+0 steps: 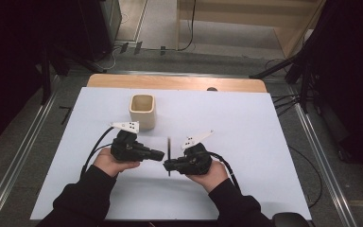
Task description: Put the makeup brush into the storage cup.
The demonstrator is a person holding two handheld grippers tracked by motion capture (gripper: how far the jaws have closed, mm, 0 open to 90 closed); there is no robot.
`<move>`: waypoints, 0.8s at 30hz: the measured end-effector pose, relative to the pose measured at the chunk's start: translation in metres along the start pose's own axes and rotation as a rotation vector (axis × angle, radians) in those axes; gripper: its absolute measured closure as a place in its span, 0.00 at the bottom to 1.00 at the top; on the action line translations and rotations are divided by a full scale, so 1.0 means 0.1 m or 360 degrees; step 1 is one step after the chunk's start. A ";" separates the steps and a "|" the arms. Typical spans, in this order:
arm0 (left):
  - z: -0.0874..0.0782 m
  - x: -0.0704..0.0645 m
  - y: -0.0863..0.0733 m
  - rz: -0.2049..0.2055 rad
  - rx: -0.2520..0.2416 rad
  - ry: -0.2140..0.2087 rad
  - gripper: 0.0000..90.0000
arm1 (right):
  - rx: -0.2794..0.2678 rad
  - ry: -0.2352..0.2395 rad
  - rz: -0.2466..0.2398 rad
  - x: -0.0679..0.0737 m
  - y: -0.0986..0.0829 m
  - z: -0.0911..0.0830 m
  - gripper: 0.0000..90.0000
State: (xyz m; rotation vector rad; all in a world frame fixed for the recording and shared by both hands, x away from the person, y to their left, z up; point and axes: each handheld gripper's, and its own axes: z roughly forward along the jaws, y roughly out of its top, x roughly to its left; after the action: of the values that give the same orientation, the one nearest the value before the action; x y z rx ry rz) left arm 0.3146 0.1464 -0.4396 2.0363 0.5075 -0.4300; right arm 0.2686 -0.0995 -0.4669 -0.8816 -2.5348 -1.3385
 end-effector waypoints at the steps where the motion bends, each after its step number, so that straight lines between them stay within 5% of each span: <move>1: 0.00 -0.01 0.00 0.0016 0.0002 0.0000 1.00 | 0.0002 -0.0001 -0.0007 0.00 0.00 0.00 0.93; 8: -0.07 -0.05 0.01 0.0065 -0.0044 0.0064 0.94 | 0.0009 -0.0018 -0.0009 0.00 0.00 -0.02 0.93; 17: -0.10 -0.12 0.02 0.0080 -0.0119 0.0149 0.68 | 0.0034 -0.0025 0.0049 -0.02 0.01 0.00 0.93; 24: -0.03 -0.17 0.02 0.0081 -0.0171 0.0191 0.59 | 0.0060 -0.0016 0.0101 -0.01 0.02 0.02 0.93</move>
State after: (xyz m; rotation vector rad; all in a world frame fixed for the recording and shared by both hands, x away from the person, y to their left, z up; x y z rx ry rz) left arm 0.3016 0.1452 -0.4283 1.9742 0.5385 -0.2459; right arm 0.2709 -0.0979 -0.4671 -0.9550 -2.5085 -1.2672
